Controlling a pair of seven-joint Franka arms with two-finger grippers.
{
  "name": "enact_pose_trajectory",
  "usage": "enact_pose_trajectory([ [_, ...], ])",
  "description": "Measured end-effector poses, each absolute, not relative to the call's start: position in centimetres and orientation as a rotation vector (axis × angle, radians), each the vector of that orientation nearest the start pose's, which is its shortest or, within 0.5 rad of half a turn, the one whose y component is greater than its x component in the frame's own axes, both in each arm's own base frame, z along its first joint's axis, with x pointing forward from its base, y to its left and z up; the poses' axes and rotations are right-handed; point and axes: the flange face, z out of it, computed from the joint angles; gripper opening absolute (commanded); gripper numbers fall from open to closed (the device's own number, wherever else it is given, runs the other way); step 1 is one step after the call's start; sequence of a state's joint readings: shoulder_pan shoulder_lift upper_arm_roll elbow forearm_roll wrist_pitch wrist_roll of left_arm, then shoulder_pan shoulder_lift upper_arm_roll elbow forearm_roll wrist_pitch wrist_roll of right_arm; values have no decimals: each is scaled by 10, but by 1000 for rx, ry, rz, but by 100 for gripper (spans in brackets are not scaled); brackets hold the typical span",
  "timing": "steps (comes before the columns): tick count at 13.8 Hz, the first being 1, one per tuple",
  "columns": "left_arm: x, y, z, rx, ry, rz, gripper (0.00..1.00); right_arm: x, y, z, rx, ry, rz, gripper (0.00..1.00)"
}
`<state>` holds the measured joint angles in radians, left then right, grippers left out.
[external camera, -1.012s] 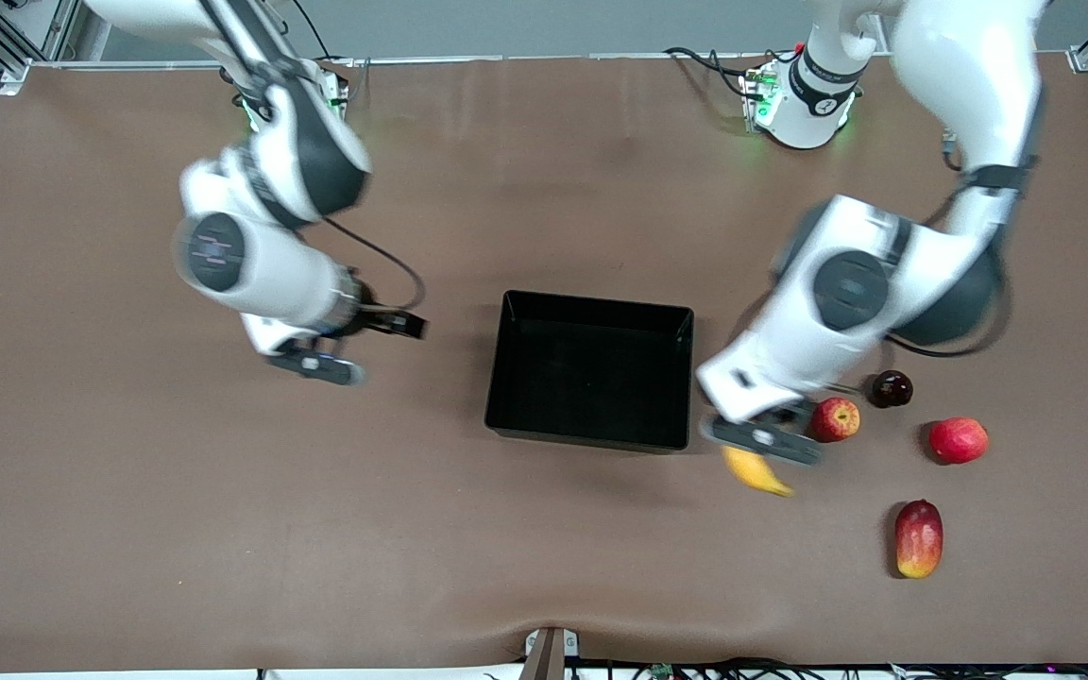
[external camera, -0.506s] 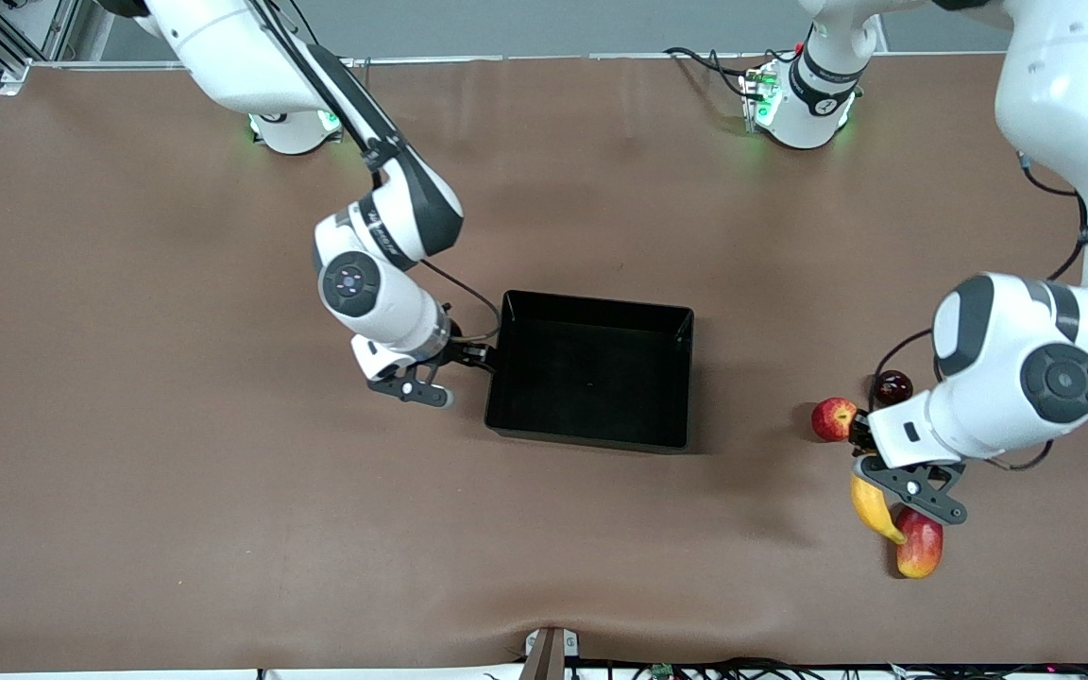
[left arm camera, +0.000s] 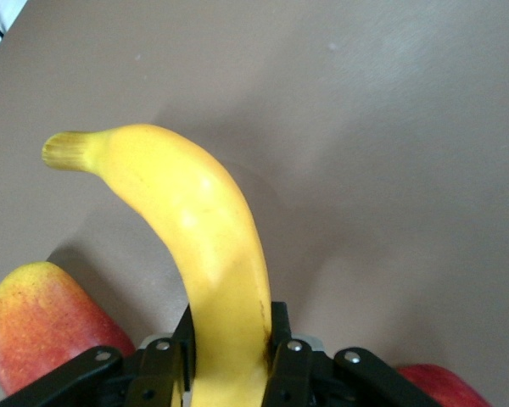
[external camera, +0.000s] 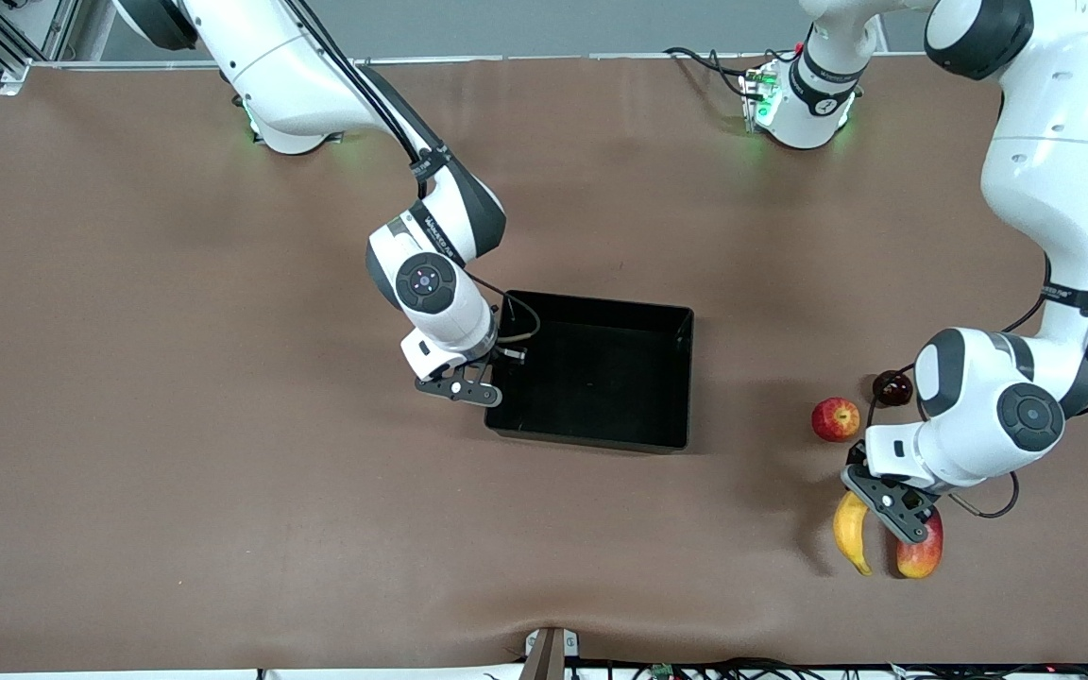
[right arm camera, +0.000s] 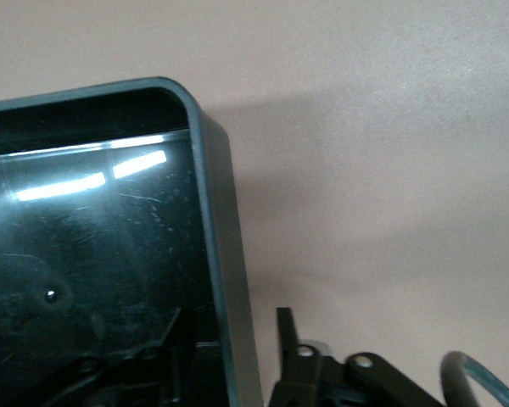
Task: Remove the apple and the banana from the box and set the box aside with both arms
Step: 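Drag the tray with the right gripper while the left gripper lowers the banana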
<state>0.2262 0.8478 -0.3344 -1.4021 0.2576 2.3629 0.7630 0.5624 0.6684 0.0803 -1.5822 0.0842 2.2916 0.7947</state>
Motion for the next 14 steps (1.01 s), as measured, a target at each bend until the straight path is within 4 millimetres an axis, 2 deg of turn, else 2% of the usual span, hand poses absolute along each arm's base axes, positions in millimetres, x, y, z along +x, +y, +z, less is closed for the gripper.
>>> enact_pose_trajectory([
  [3,743,-7,206,-2829,1356,-249,0,569,416,253,-3008,342,60,0],
  [6,735,-10,192,-2878,1298,-213,0,572,411,257,-3031,353,100,0],
  [9,731,-12,188,-2891,1281,-198,0,584,398,282,-3063,380,166,0],
  [11,729,-12,188,-2892,1279,-190,0,599,370,313,-3082,408,225,0],
  [14,724,-5,188,-2896,1271,-173,0,621,291,375,-3088,439,292,0],
])
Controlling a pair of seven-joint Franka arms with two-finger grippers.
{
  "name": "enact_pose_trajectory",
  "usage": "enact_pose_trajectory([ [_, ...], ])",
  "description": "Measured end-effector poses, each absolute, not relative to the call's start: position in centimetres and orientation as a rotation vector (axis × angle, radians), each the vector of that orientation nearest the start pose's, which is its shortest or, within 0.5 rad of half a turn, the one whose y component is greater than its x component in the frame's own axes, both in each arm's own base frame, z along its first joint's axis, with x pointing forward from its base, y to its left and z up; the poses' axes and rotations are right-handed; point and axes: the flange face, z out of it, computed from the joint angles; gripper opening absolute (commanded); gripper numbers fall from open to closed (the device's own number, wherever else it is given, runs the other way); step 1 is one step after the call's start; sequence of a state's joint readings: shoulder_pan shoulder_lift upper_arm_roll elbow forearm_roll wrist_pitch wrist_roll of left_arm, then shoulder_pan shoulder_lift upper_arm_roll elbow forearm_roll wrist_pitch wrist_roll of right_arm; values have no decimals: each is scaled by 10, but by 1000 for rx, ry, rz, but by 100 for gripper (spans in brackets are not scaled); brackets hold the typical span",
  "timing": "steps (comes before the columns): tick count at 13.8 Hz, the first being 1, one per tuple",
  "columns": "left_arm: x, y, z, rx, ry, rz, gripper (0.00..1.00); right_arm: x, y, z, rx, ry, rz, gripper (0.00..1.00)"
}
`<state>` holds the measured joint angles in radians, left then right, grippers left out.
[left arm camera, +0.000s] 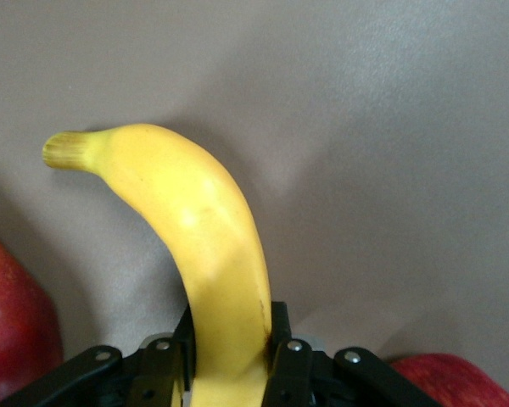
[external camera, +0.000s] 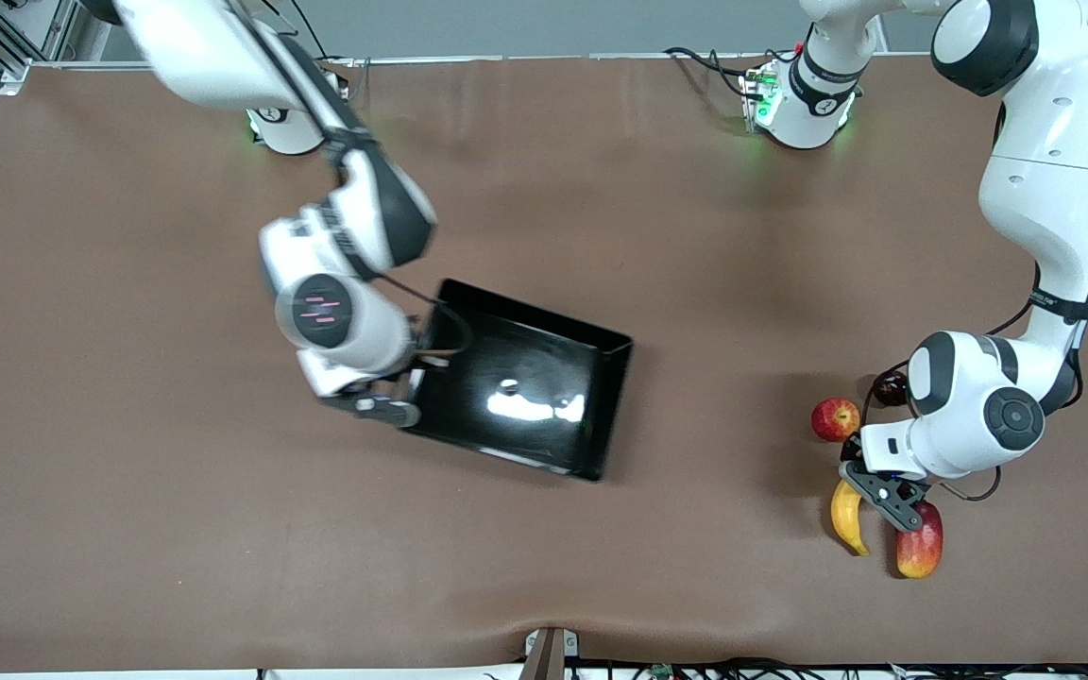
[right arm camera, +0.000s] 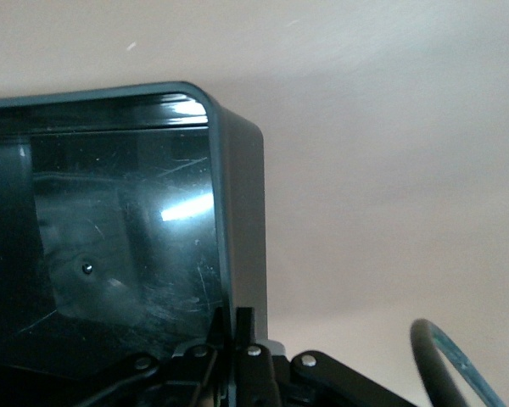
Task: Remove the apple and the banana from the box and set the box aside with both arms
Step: 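Drag the tray with the right gripper while the left gripper lowers the banana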
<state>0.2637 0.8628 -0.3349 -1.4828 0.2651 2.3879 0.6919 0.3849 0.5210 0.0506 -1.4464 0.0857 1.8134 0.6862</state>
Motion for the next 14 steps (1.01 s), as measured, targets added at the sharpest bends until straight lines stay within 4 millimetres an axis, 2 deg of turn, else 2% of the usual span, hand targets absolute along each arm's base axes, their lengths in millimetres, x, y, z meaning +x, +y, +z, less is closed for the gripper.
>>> enact_pose_trajectory([
  [1,723,-4,188,-2896,1269,-171,0,626,261,395,-3078,448,306,0],
  [2,723,-3,188,-2896,1269,-169,13,628,235,409,-3073,465,328,0],
  [3,722,-3,188,-2895,1270,-168,65,627,210,417,-3071,475,352,0],
  [4,722,-3,188,-2894,1271,-168,100,624,185,418,-3070,461,372,0],
  [6,722,-3,188,-2894,1270,-169,100,619,133,411,-3064,400,406,0],
  [9,725,-1,200,-2885,1262,-197,100,618,32,392,-3036,274,428,0],
  [11,729,-1,220,-2870,1256,-235,100,615,-31,372,-3026,229,382,0],
  [14,734,-12,257,-2872,1220,-281,100,604,-112,345,-3046,117,286,0],
])
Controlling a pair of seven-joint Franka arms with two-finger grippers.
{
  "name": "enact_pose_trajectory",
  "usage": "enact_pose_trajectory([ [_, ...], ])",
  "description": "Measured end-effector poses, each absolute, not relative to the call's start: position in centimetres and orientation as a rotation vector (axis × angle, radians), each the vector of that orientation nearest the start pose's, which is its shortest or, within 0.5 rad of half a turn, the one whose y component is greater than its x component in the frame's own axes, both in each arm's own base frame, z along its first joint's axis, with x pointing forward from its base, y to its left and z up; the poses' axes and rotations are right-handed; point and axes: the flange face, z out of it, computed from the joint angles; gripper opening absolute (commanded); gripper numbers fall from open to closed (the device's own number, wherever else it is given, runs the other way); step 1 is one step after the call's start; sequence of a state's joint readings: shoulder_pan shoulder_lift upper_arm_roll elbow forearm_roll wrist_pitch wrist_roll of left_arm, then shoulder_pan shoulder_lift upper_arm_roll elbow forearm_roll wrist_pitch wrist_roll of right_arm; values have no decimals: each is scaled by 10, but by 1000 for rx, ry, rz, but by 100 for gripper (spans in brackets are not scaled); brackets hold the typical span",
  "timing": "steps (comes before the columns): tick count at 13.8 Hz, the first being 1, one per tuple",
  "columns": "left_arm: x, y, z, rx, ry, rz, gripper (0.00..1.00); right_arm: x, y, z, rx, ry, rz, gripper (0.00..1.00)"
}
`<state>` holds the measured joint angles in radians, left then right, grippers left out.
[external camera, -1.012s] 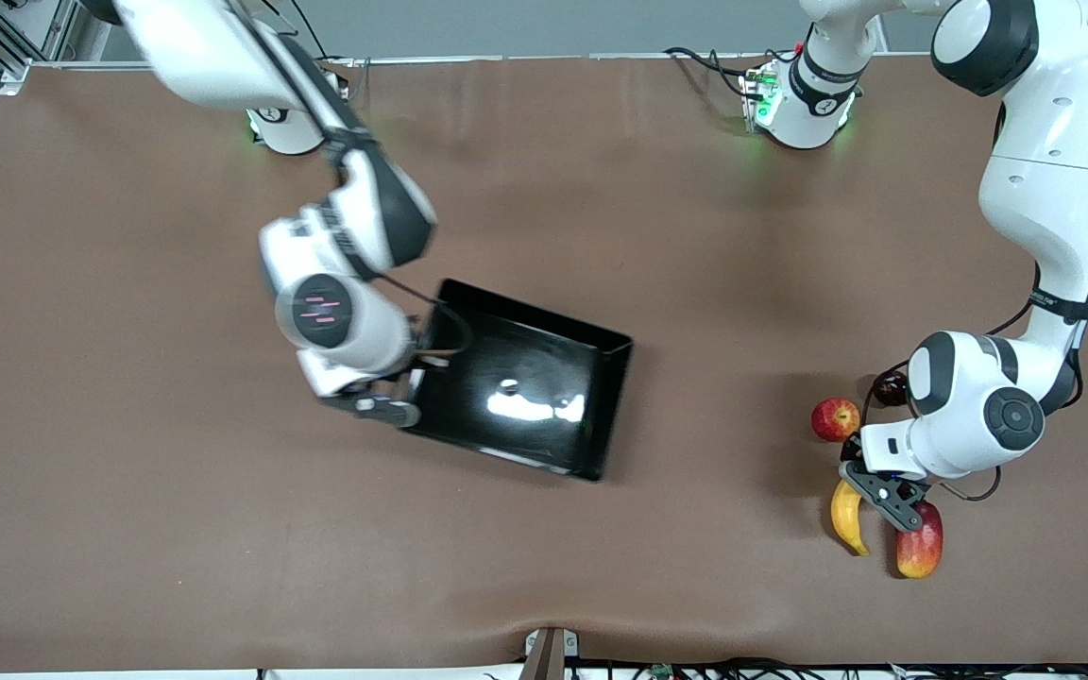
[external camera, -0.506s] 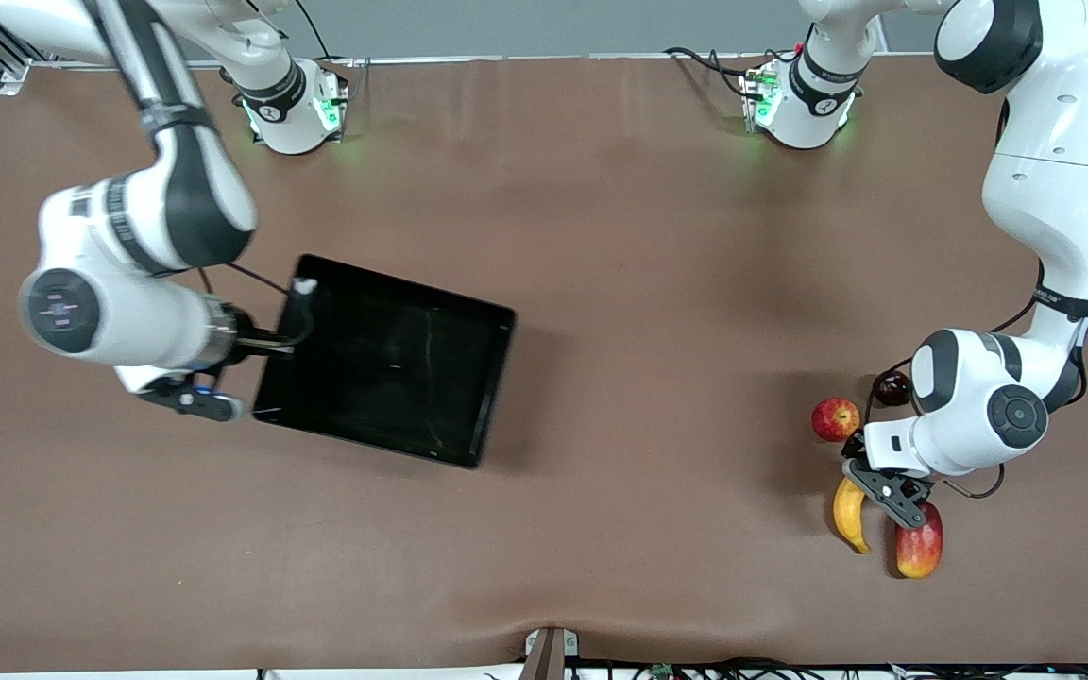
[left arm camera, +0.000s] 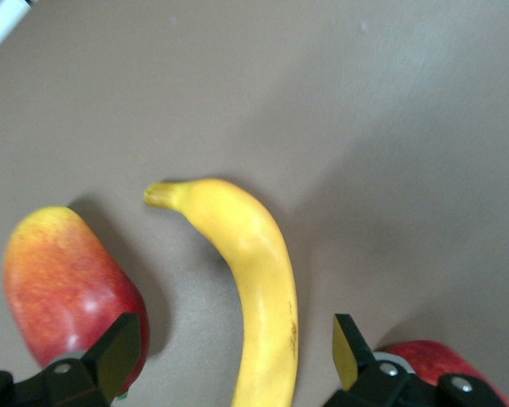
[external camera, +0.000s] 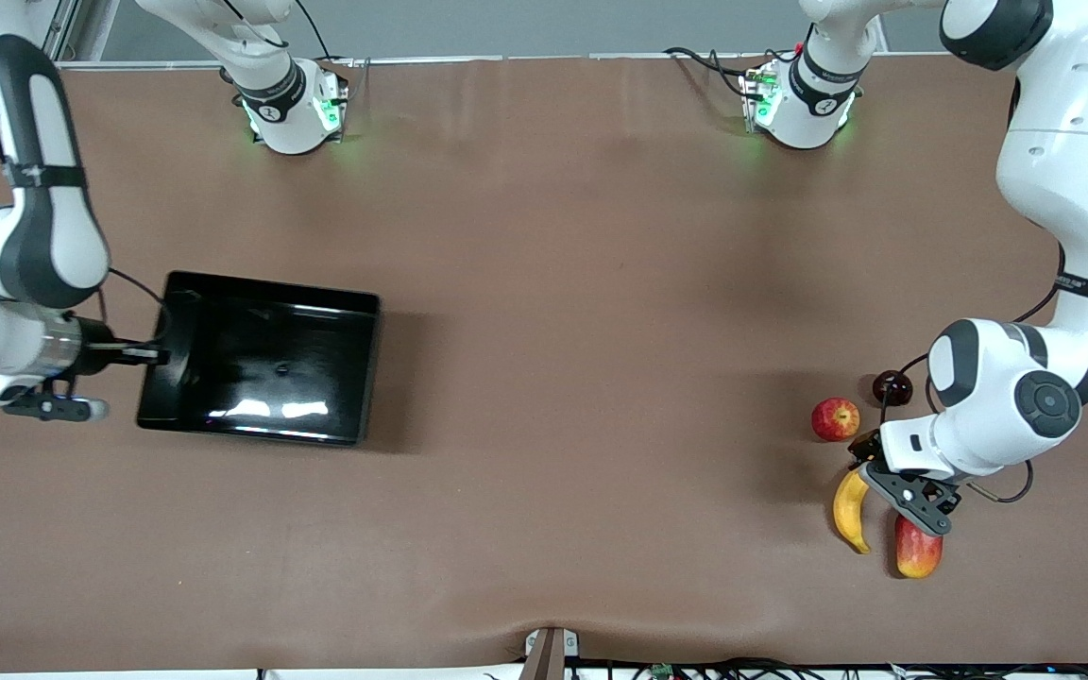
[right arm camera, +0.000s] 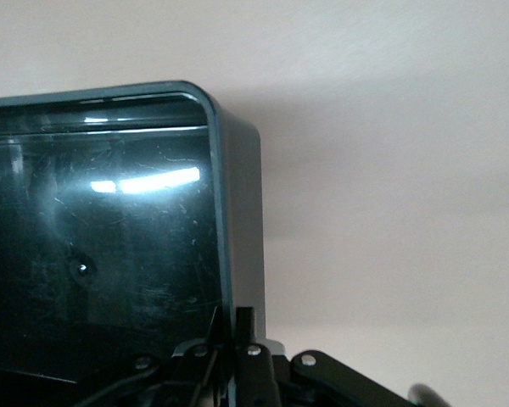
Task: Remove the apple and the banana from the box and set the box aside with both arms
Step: 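Drag the tray with the right gripper while the left gripper lowers the banana, then open the left gripper releasing the banana while the right gripper withdraws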
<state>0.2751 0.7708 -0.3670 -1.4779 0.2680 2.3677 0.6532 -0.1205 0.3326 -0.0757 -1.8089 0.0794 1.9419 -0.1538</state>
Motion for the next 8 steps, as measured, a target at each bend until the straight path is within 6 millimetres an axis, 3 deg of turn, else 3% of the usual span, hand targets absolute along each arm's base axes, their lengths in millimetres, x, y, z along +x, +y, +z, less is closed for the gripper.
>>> enact_pose_trajectory([
  [3,733,-22,295,-2914,1114,-279,100,591,-192,321,-3086,8,205,0],
  [5,729,-30,318,-2954,1028,-267,100,583,-234,301,-3096,-13,163,0],
  [8,724,-47,351,-3018,862,-265,100,577,-250,272,-3020,28,136,0],
])
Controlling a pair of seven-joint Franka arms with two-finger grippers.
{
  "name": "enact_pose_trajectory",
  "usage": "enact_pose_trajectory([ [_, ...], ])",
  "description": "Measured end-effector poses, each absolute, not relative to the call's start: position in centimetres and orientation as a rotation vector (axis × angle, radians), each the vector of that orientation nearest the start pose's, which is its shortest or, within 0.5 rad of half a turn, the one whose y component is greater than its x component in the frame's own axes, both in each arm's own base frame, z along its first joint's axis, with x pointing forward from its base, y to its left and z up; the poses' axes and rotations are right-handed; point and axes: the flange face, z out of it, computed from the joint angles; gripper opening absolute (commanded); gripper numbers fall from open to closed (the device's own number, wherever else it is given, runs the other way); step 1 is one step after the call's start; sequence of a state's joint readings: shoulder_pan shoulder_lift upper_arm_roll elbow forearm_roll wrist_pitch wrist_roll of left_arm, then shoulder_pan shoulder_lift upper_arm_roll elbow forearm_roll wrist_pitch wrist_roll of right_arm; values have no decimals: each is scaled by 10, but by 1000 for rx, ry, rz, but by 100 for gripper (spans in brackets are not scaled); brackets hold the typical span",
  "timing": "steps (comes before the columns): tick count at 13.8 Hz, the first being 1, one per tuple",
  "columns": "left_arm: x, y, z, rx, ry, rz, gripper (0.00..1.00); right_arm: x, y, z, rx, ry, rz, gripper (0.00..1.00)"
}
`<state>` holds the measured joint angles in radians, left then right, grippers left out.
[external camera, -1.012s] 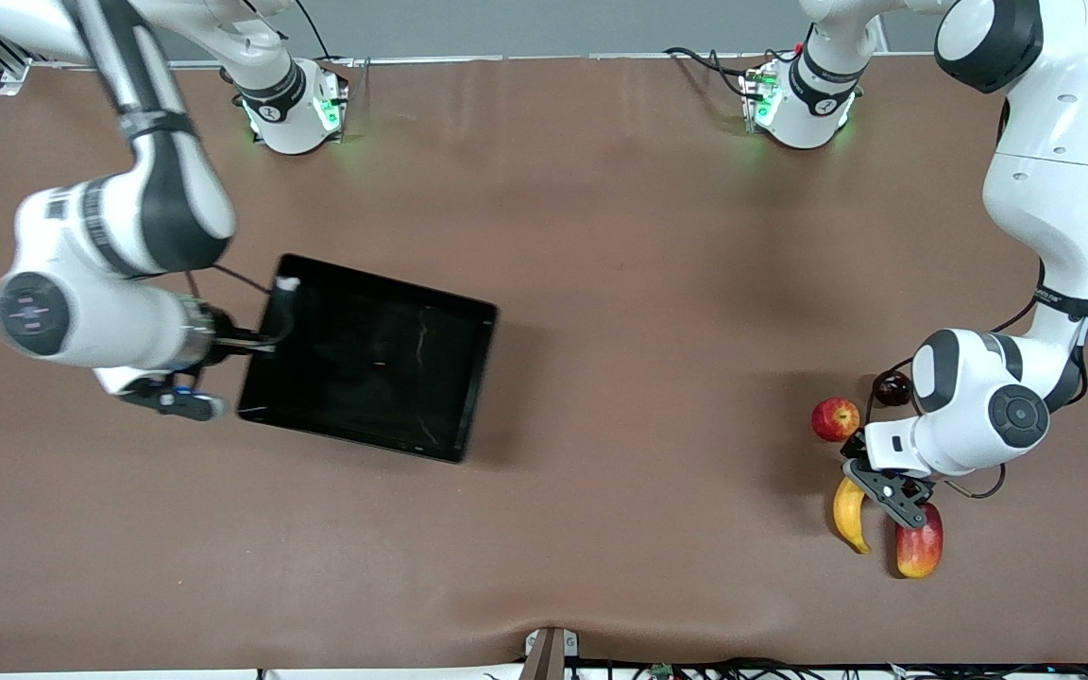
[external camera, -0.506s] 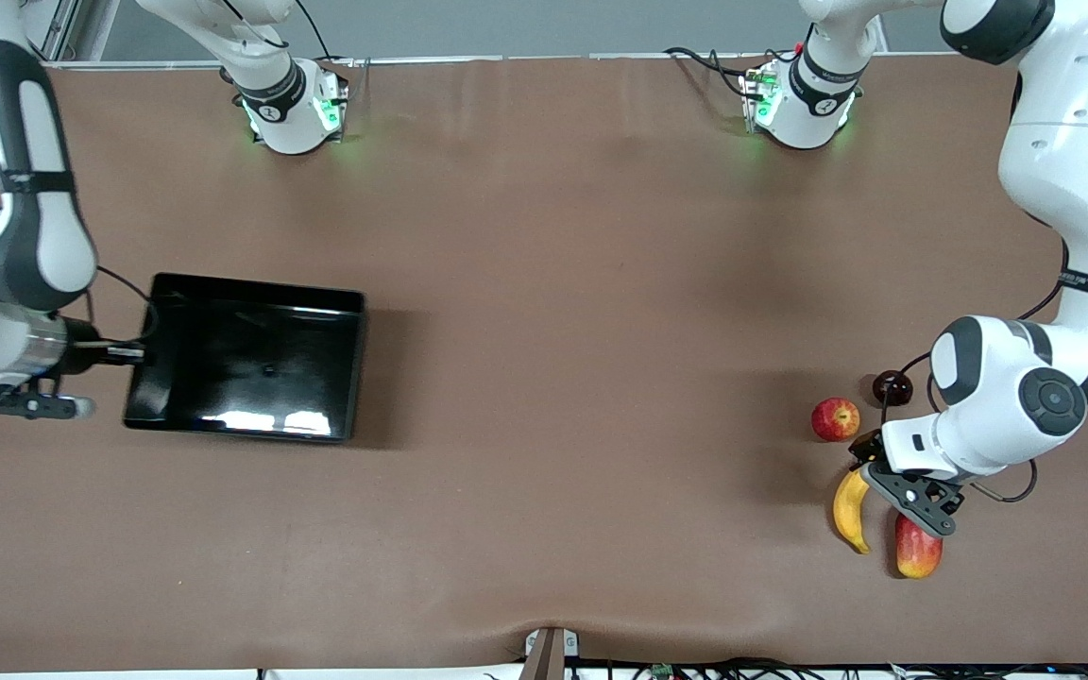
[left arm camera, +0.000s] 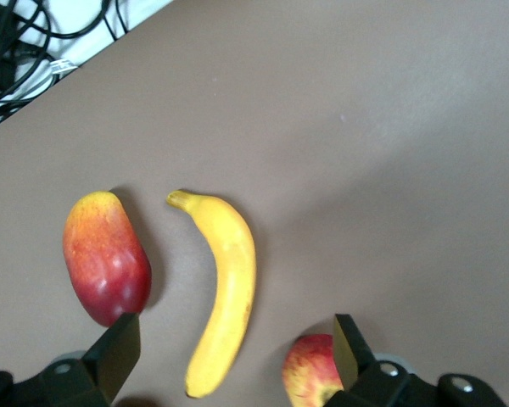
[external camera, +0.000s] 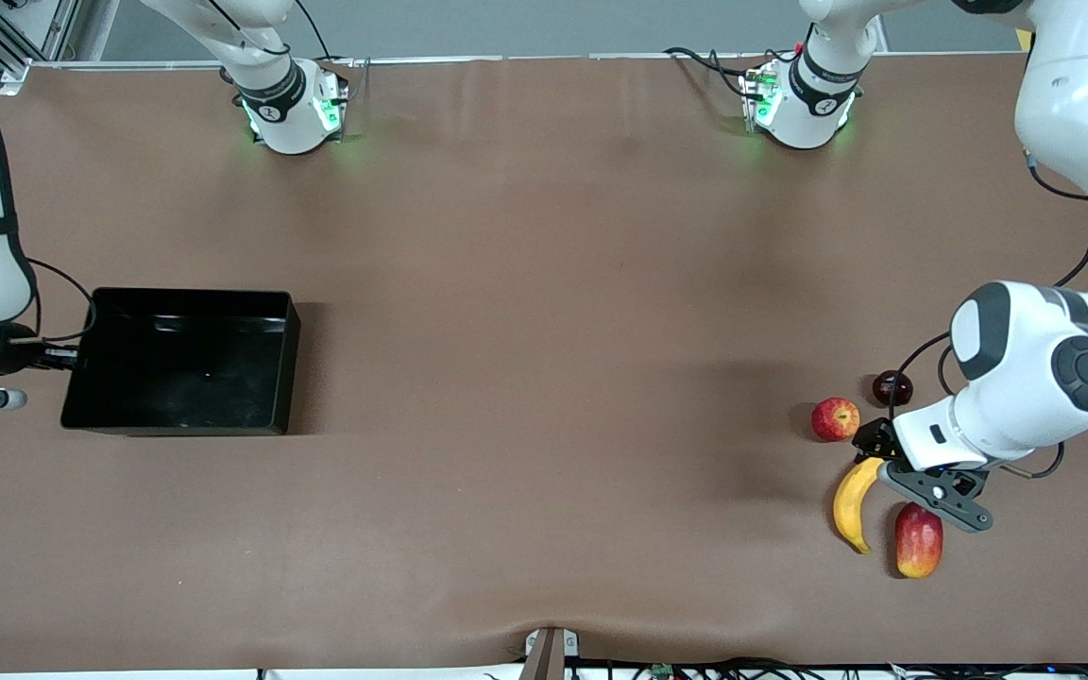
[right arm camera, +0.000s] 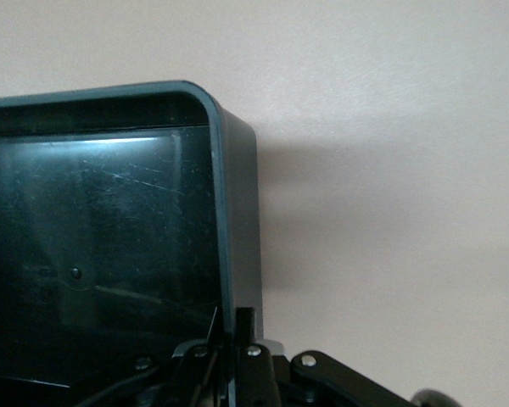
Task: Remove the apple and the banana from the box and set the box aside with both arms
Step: 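Open the left gripper releasing the banana while the right gripper withdraws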
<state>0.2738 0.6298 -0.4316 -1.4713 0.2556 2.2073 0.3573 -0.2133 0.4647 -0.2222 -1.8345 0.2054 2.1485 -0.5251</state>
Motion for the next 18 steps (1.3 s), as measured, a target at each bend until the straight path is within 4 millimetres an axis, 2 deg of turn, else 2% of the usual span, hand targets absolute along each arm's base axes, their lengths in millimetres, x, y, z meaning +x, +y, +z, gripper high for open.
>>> enact_pose_trajectory([
  [1,721,-53,361,-3040,800,-260,100,578,-250,266,-3017,22,128,19],
  [2,718,-59,370,-3060,737,-247,100,578,-252,261,-3018,24,132,83],
  [3,715,-65,377,-3079,680,-233,100,576,-253,256,-3017,29,141,100],
  [8,704,-89,395,-3130,534,-163,100,578,-252,253,-3013,19,149,100],
  [10,699,-95,409,-3138,476,-145,100,586,-242,264,-3007,-22,135,100],
  [11,696,-97,417,-3136,453,-132,100,593,-232,277,-3008,-56,110,100],
  [12,693,-98,425,-3130,441,-119,100,602,-218,295,-3010,-104,68,100],
  [14,686,-97,440,-3115,430,-93,100,618,-190,345,-3015,-196,-45,100],
  [17,676,-97,461,-3097,402,-75,100,621,-175,437,-3032,-265,-258,100],
  [18,674,-97,466,-3093,398,-76,100,617,-164,470,-3029,-299,-320,100],
])
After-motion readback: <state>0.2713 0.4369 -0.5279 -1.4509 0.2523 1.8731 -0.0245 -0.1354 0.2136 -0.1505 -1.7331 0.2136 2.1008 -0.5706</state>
